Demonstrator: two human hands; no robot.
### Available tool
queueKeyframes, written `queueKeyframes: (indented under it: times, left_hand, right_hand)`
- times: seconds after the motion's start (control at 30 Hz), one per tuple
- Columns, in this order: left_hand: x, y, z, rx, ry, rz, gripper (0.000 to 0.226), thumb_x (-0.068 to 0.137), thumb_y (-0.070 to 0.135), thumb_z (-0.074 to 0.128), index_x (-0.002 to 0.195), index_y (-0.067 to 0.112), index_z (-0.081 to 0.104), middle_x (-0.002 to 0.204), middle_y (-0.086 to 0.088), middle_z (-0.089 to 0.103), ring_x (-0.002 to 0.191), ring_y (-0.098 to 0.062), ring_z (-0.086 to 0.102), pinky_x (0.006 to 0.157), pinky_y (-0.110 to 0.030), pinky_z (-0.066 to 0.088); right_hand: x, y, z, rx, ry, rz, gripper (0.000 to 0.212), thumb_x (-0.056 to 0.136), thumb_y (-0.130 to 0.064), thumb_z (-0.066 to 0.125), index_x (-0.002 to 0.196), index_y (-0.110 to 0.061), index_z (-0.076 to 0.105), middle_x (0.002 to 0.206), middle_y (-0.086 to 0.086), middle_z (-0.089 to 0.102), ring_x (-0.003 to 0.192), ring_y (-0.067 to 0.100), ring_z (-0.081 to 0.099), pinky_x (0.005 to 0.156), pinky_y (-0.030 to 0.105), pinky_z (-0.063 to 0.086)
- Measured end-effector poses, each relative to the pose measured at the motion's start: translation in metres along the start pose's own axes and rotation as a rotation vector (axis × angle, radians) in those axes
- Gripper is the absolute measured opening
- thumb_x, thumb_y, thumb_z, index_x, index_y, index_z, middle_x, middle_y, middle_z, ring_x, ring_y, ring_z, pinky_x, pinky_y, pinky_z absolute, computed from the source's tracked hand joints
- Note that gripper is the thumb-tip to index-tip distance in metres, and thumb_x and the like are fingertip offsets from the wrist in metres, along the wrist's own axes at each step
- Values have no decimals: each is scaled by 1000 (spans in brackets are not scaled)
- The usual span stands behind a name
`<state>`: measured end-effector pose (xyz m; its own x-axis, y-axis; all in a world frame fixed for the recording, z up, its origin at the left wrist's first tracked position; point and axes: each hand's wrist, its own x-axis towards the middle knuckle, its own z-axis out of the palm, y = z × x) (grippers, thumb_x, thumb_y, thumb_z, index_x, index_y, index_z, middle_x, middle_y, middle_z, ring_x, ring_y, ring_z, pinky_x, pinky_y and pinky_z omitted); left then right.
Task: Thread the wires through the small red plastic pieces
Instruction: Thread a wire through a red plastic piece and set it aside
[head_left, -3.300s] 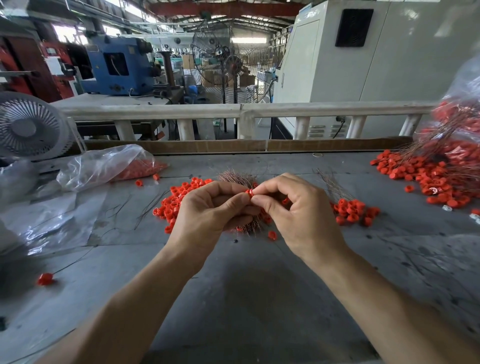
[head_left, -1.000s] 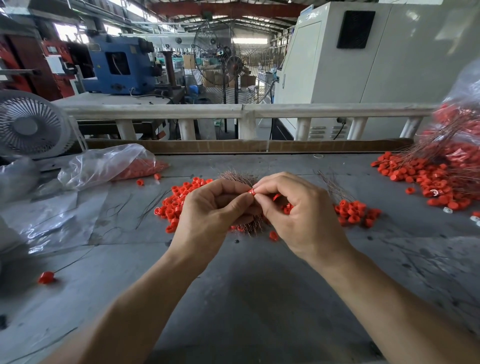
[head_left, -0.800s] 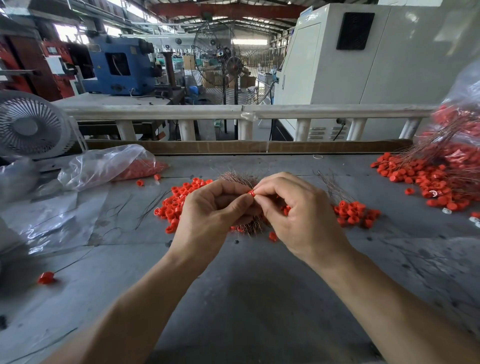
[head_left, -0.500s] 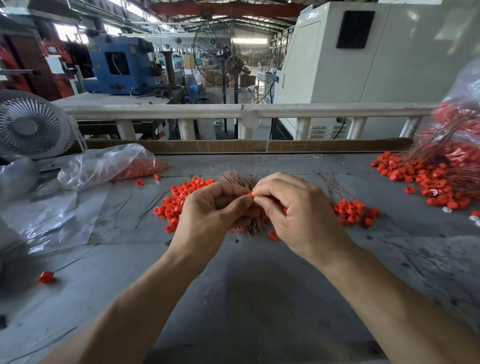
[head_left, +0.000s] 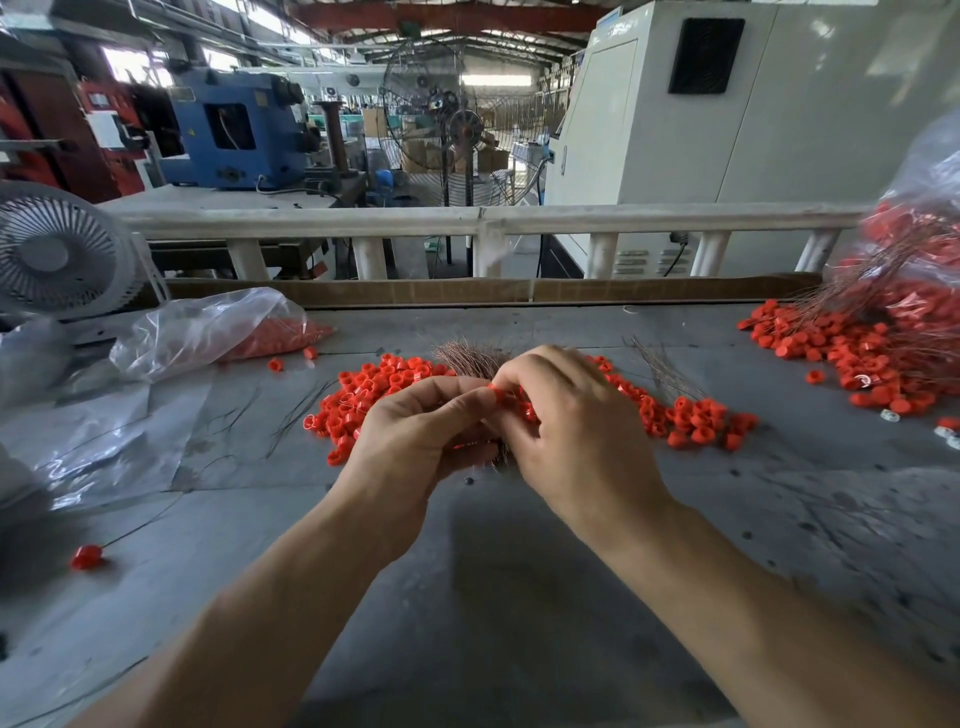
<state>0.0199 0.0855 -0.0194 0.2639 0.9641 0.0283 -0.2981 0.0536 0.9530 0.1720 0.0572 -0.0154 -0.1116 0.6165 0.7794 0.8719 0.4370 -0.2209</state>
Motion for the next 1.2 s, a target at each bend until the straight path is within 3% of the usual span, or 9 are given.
queueKeyframes:
  times: [0.1, 0.2, 0.3, 0.5, 0.73, 0.87, 1.0, 1.2]
  left_hand:
    - [0, 2, 0, -14, -19, -27, 31, 74, 20, 76, 101, 4, 74, 92, -18, 73, 90, -29, 66, 86, -41, 56]
    - [-2, 4, 0, -38, -34, -41, 26, 77, 20, 74, 98, 4, 75, 96, -19, 73, 94, -30, 67, 96, -49, 52]
    - [-2, 4, 0, -32, -28, -48, 25, 78, 18, 72, 98, 3, 75, 99, -22, 73, 97, -32, 67, 104, -56, 47]
    - [-2, 5, 1, -24, -37, -38, 25, 77, 16, 72, 96, 1, 74, 96, -22, 73, 91, -30, 69, 104, -57, 46]
    - [-2, 5, 0, -52, -80, -64, 30, 82, 19, 70, 104, -1, 72, 96, -19, 73, 85, -24, 69, 90, -46, 53]
    - [-1, 6, -3, -59, -66, -51, 28, 81, 19, 72, 104, 3, 73, 91, -13, 71, 81, -20, 65, 78, -35, 56]
    - [0, 5, -3, -61, -58, -26, 35, 77, 16, 73, 108, -1, 72, 87, -15, 68, 78, -18, 65, 73, -31, 57]
    - [2, 5, -5, -89, -33, -5, 27, 75, 10, 72, 101, 0, 71, 85, -12, 70, 77, -18, 67, 69, -27, 59]
  right_hand:
    - [0, 2, -1, 65, -18, 42, 12, 88, -17, 77, 92, -15, 66, 90, -6, 62, 87, 14, 57, 72, 25, 47]
    - [2, 5, -4, 101, -15, 66, 11, 88, -15, 76, 91, -14, 65, 90, -7, 62, 86, 12, 57, 75, 18, 43]
    - [2, 6, -6, 95, -33, 50, 10, 90, -16, 74, 89, -14, 64, 89, -7, 60, 86, 13, 55, 75, 22, 44]
    - [2, 7, -8, 82, -20, 11, 10, 92, -12, 71, 85, -11, 63, 85, -4, 60, 84, 16, 54, 74, 29, 46]
    - [3, 8, -7, 62, 12, -59, 12, 91, -11, 72, 82, -9, 64, 82, 0, 62, 83, 19, 54, 75, 32, 47]
    - [5, 10, -9, 56, -5, -61, 9, 89, -23, 77, 90, -15, 72, 91, -3, 61, 88, 18, 56, 74, 27, 47]
    - [2, 9, -7, 72, -43, -23, 10, 92, -22, 74, 102, -20, 72, 90, -7, 62, 81, 12, 60, 67, 30, 52]
    - [2, 11, -3, 170, -76, 23, 19, 91, -22, 75, 109, -17, 71, 99, -8, 66, 89, 6, 61, 79, 15, 47]
